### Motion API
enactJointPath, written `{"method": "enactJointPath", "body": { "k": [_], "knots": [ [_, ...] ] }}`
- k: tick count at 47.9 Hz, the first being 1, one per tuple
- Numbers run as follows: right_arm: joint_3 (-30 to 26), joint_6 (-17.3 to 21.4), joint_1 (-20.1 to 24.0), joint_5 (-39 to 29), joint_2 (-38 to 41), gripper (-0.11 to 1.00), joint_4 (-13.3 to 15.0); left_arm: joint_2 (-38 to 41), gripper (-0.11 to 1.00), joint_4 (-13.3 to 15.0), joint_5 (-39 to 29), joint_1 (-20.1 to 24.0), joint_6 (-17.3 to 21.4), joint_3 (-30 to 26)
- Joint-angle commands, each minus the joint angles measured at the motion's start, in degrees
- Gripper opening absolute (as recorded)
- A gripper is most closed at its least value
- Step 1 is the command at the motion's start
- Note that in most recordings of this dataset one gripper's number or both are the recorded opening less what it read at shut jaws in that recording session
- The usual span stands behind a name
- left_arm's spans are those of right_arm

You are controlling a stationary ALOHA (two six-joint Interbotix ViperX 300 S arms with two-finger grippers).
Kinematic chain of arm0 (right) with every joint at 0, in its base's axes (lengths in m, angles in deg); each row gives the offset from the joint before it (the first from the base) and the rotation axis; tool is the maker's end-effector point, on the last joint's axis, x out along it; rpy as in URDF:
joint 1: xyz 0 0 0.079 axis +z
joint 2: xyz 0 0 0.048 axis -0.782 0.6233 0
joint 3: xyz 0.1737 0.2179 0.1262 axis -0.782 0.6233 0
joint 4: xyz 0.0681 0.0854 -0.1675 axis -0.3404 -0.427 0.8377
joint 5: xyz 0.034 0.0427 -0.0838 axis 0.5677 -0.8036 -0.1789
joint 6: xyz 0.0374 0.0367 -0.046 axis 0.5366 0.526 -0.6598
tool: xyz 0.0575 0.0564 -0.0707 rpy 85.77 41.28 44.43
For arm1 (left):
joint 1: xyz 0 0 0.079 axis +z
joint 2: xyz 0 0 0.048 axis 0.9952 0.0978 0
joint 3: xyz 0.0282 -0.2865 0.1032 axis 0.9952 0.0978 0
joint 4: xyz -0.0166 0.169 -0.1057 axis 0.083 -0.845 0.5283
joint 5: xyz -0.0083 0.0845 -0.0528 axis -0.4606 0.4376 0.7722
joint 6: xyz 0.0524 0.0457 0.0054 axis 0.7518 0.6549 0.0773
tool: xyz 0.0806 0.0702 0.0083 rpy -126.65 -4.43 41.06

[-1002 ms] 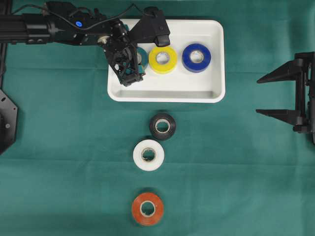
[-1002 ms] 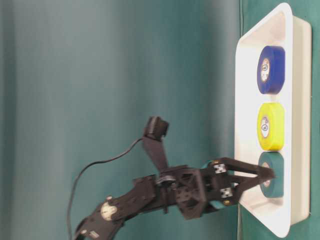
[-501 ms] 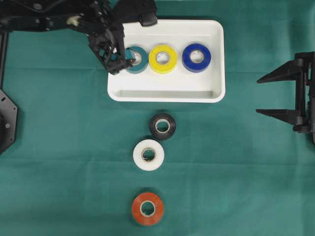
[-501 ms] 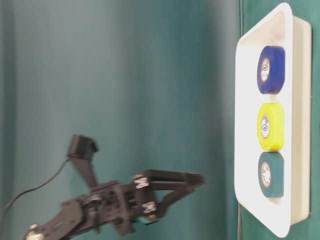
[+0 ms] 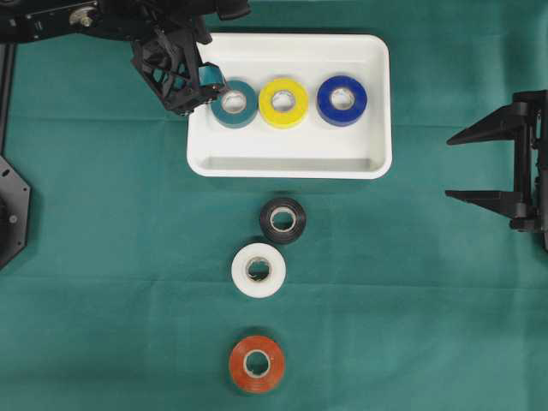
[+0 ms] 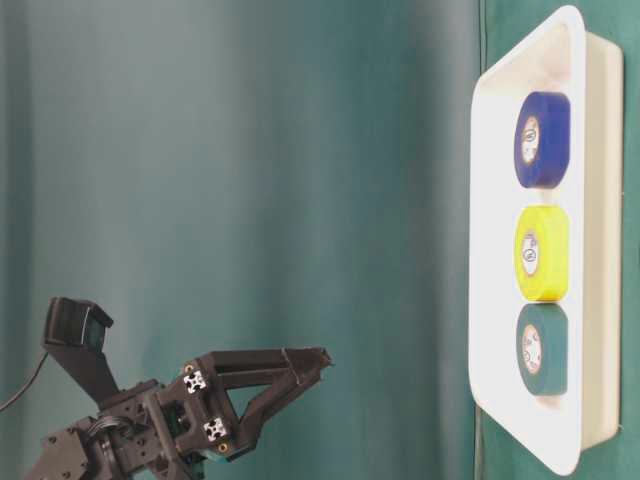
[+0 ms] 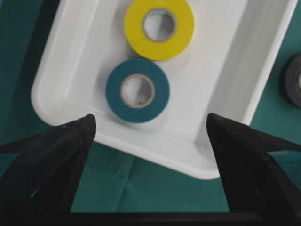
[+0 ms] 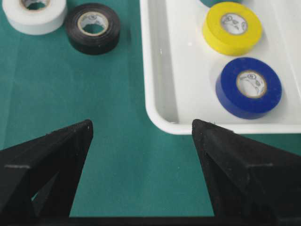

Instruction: Pick up the tape from a random location and place it into the white case.

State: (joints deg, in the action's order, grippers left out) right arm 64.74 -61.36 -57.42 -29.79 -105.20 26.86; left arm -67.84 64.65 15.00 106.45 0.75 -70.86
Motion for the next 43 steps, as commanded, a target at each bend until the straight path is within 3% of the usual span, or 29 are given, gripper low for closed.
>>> {"method": "enactJointPath", "body": {
  "k": [1,25,43],
  "knots": [
    [-1.6,0.1,0.2,0.3,0.3,0.84,0.1,-1.3,0.94,-0.1,0.2,-1.2,0.4,-1.0],
    [-1.8,0.1,0.1,0.3,0.3,0.84,0.1,-2.4,0.94,0.0,0.8,-17.0,0.4,1.2],
    [-1.8,0.2,0.2,0.3,0.3,0.84,0.0,-3.3,0.94,0.0,2.2,-18.5,0.4,2.7]
  ]
}}
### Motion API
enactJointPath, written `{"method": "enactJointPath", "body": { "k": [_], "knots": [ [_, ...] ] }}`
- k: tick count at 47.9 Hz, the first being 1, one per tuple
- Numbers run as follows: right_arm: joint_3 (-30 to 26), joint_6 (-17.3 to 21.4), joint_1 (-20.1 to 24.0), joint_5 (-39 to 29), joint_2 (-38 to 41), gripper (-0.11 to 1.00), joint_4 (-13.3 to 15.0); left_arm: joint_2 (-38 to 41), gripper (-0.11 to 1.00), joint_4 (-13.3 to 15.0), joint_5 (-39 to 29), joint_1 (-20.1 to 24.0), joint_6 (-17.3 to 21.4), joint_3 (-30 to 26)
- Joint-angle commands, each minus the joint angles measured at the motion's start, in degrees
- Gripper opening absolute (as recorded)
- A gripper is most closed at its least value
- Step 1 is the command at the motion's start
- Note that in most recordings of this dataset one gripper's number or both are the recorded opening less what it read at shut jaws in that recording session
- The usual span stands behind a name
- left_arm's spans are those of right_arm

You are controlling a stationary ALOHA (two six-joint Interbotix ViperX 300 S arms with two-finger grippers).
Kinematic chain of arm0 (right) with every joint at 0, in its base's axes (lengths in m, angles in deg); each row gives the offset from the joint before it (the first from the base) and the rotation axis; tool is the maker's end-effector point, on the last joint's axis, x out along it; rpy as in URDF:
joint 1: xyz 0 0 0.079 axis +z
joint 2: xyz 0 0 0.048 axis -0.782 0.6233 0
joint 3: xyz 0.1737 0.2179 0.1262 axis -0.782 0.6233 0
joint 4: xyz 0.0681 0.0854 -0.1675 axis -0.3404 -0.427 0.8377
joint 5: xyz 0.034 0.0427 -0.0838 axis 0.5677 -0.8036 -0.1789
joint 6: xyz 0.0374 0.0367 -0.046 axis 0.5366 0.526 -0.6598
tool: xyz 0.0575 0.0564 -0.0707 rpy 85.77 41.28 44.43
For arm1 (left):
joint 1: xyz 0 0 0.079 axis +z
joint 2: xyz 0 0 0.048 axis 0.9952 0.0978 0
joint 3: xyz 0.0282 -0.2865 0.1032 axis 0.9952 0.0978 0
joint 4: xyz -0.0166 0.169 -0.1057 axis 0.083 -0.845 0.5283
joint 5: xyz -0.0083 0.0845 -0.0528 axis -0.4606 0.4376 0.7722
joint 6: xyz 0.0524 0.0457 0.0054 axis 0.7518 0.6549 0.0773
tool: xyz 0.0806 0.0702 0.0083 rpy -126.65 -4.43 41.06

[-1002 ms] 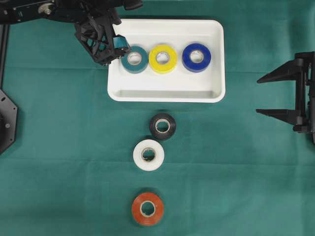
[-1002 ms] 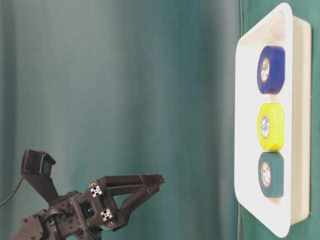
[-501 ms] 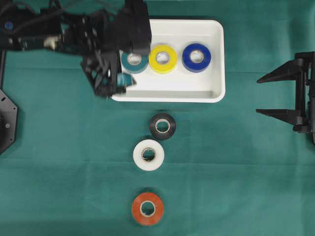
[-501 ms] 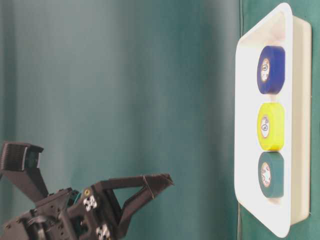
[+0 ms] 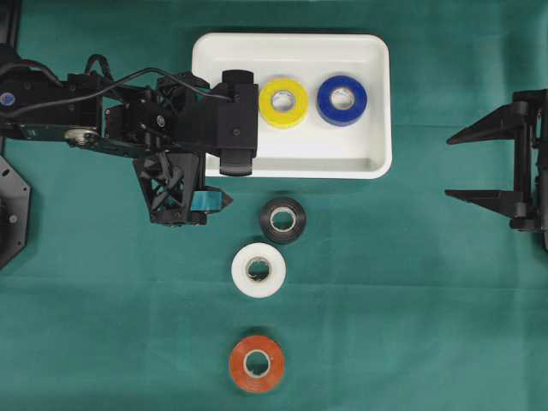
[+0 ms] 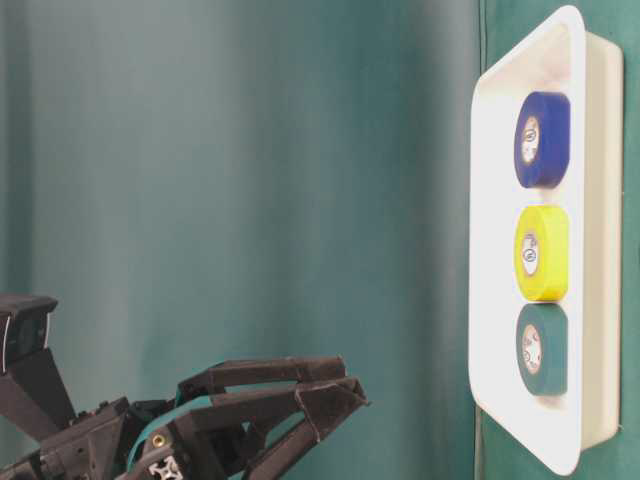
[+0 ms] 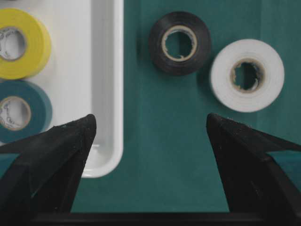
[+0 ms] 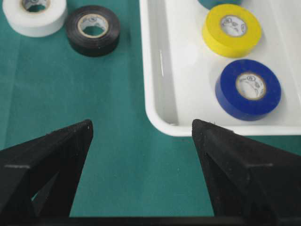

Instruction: Pick up the tape from a random location and place it into the white case.

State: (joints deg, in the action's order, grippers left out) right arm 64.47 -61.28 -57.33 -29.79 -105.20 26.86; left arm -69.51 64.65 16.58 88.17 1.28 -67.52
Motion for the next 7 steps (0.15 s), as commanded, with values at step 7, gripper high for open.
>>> {"method": "enactJointPath", "body": {
  "k": [7],
  "knots": [
    [-1.7,0.1,0.1,0.3,0.3,0.84,-0.1,-2.3,0.94,0.0,0.6,-0.2,-0.1,-0.2]
  ]
}}
